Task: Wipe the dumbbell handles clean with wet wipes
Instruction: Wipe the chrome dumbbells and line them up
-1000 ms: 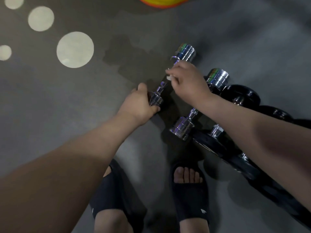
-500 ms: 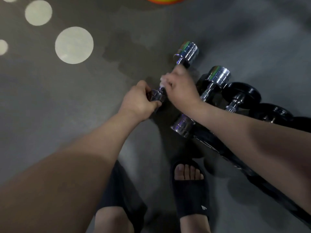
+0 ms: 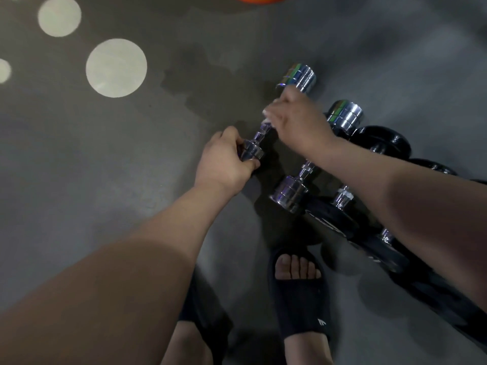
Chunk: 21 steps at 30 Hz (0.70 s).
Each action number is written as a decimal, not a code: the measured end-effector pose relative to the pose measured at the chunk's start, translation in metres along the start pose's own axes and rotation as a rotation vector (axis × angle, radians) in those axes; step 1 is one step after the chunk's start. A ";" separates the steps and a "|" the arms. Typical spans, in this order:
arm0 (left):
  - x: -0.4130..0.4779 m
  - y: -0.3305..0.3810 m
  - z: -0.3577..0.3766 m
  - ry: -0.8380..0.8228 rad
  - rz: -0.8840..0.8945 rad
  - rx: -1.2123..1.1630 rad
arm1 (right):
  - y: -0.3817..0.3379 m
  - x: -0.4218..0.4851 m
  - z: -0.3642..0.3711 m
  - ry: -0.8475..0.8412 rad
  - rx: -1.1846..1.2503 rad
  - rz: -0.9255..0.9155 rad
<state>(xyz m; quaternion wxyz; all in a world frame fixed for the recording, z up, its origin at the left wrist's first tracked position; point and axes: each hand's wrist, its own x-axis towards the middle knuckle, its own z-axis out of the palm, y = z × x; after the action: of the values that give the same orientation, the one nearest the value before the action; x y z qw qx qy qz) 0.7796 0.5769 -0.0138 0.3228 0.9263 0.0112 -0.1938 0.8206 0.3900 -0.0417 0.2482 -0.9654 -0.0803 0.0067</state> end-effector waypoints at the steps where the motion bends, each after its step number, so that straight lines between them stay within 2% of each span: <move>1: -0.002 0.000 0.001 0.009 0.003 -0.004 | 0.002 0.003 -0.001 0.036 -0.020 0.074; 2: -0.004 0.000 0.002 0.018 0.008 -0.010 | 0.002 0.002 0.001 0.058 -0.037 0.100; 4: -0.006 -0.001 0.004 0.034 0.030 -0.005 | -0.005 -0.007 0.008 0.017 -0.016 0.003; 7: -0.006 -0.002 0.005 0.045 0.049 0.016 | -0.010 -0.017 0.005 -0.196 0.087 -0.138; 10: -0.004 -0.002 0.007 0.040 0.053 0.015 | -0.008 -0.006 -0.010 -0.236 0.167 -0.016; 14: -0.003 -0.003 0.005 0.038 0.040 0.005 | -0.005 -0.001 -0.019 -0.411 0.187 0.167; 21: -0.004 -0.002 0.005 0.040 0.046 0.012 | -0.015 -0.009 -0.001 0.029 0.208 0.221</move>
<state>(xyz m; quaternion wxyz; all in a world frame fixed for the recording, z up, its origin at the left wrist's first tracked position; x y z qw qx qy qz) 0.7739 0.5755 -0.0169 0.3214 0.9319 -0.0049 -0.1680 0.8096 0.4014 -0.0341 0.3457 -0.9374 0.0312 0.0283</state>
